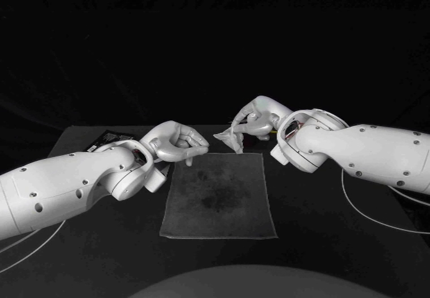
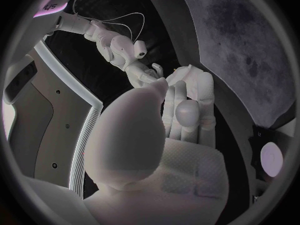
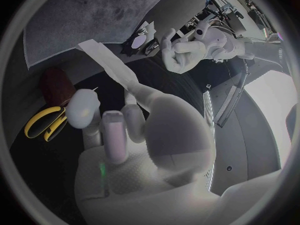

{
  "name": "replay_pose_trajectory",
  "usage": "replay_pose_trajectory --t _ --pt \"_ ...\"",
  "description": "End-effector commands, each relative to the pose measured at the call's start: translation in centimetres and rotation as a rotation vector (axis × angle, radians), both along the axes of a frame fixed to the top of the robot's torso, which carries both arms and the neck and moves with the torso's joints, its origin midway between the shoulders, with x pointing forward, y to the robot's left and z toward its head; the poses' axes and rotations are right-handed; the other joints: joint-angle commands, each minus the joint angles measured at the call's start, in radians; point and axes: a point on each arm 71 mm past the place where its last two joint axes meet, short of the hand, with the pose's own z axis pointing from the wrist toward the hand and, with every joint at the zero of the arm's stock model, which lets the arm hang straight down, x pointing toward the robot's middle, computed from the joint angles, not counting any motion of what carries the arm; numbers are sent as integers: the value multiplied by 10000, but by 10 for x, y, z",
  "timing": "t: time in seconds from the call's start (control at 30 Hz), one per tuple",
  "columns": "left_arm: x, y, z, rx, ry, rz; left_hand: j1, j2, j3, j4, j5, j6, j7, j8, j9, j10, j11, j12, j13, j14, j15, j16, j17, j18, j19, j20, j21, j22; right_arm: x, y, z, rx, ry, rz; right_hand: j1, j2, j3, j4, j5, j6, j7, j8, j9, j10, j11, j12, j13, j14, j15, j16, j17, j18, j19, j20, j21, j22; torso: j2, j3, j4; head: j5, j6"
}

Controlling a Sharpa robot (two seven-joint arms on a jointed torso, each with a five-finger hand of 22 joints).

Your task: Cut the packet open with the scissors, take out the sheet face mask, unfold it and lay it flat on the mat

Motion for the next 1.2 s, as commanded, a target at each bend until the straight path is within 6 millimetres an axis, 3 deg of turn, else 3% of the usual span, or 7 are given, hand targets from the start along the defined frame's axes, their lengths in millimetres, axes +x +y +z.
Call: replay_pose_trajectory --t 0.03,0.17,0.43,0.63,0.7,1.03,1.2 --pt "1 -7 -8 -73 265 257 -334 -180 -187 -23 31 -72 130 -178 -28 -266 115 -368 -141 -280 115 -228 -618 17 -56 169 -154 -100 -2 0 0 360 111 -322 7 16 42 12 47 56 -11 125 183 326 -109 15 766 802 -70 24 1342 123 60 -28 49 10 13 5 -31 14 12" --pt "1 -13 -15 21 398 451 -661 -262 -675 -26 30 -159 238 -374 -57 -588 248 -756 -293 -544 242 -434 -1084 36 -133 312 -338 -212 -4 2 -1 417 147 -242 5 16 46 12 47 56 -13 128 184 324 -111 9 761 798 -71 15 1321 128 49 -29 25 -3 9 20 -28 29 15" --pt "6 -29 -23 -21 517 904 -454 68 -1798 -31 28 -383 269 -739 -141 -854 309 -1137 -403 -640 305 -500 -1114 60 -78 401 -533 -358 -10 9 -1 519 210 -11 6 19 57 11 47 56 -16 133 185 327 -114 10 762 798 -74 15 1321 130 48 -31 19 -5 4 33 -25 40 18" --pt "9 -38 -26 103 805 969 -320 444 -3680 26 41 -589 399 -1024 -229 -1122 445 -1356 -409 -722 397 -545 -1122 50 -27 490 -688 -481 -14 14 -1 573 242 167 6 22 65 9 48 55 -18 136 185 328 -116 9 761 800 -75 18 1328 131 47 -32 15 -7 12 38 -17 60 11" --pt "9 -41 -27 113 899 971 -325 479 -3987 40 31 -615 431 -1047 -234 -1159 457 -1355 -404 -740 425 -551 -1131 57 -21 505 -709 -498 -15 16 -1 585 258 238 6 22 65 9 48 55 -18 136 185 328 -116 9 761 800 -75 18 1328 131 47 -32 15 -7 12 39 -16 58 15" --pt "11 -50 -26 -152 1032 975 -362 524 -4650 61 31 -664 424 -1062 -232 -1277 461 -1336 -398 -752 434 -536 -1079 62 -6 522 -741 -528 -18 22 -2 601 316 463 8 24 72 7 48 53 -19 138 185 325 -118 -1 754 797 -77 13 1316 133 45 -34 8 -10 9 26 -17 50 -1" --pt "10 -53 -25 -282 1050 794 -414 381 -5152 73 25 -732 421 -1072 -228 -1389 463 -1330 -400 -826 440 -556 -1150 59 -19 524 -772 -549 -19 25 -3 598 348 541 8 24 72 7 48 53 -19 138 185 325 -118 -1 754 797 -77 13 1316 133 45 -34 8 -10 11 28 -13 44 -5"
